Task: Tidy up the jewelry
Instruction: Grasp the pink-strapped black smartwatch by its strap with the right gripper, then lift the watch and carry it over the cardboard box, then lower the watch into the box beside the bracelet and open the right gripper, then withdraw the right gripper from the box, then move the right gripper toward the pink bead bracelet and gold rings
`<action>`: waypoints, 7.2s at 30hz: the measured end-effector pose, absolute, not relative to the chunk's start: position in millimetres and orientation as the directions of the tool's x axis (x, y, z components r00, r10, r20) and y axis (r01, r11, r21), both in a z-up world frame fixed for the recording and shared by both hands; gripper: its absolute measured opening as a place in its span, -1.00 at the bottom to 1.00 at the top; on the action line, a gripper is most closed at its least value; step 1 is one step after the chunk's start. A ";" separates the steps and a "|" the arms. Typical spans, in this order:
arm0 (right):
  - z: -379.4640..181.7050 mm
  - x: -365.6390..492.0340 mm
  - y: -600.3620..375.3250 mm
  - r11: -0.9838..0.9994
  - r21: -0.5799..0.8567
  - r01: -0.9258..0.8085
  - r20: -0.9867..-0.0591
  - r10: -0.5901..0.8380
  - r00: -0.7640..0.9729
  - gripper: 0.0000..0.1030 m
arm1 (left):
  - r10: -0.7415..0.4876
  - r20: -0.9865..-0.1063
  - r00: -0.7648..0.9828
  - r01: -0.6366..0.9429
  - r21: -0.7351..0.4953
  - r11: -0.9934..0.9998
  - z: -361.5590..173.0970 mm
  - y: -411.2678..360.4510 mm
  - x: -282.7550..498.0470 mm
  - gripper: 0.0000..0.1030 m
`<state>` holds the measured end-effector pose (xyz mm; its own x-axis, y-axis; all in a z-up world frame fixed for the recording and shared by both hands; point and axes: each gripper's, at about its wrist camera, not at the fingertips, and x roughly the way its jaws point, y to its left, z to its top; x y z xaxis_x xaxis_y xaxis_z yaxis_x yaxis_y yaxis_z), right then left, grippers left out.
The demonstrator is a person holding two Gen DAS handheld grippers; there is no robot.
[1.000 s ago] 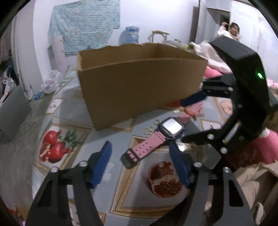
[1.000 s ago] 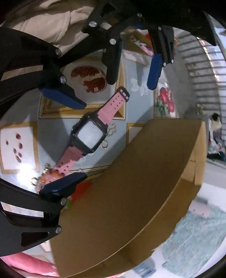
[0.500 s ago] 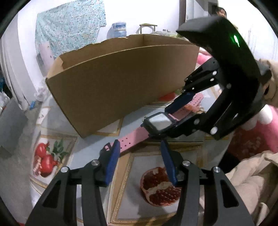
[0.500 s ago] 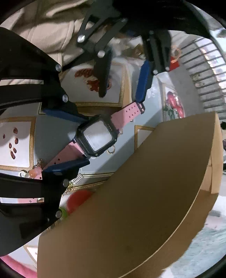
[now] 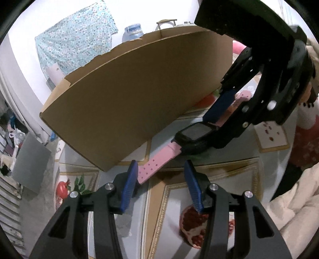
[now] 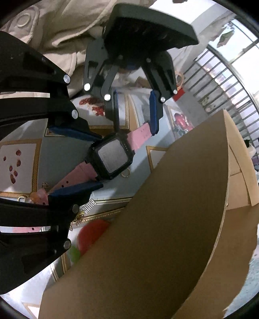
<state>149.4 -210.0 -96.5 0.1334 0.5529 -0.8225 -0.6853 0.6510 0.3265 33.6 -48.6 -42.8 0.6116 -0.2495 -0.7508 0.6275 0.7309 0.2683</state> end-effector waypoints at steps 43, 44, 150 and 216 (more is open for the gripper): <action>29.0 23.6 -230.3 0.877 -0.327 -0.352 -0.422 0.197 0.885 -0.98 | -0.339 -0.456 0.823 0.511 0.334 0.792 94.0 -40.1 2.0 -0.93; 35.5 23.0 -231.5 0.878 -0.332 -0.345 -0.404 0.198 0.893 -0.98 | -0.343 -0.435 0.833 0.503 0.336 0.796 101.9 -39.8 2.5 -0.93; 63.1 250.9 -207.0 0.712 -0.348 -0.610 -0.810 0.099 0.578 0.29 | -0.431 -0.619 0.657 0.403 -0.195 0.894 76.1 51.1 130.3 -0.19; 14.3 -16.3 -238.9 0.989 0.141 -0.034 -0.595 0.113 0.796 0.84 | -0.134 -0.873 0.470 0.303 0.017 0.953 -46.5 4.4 50.6 0.92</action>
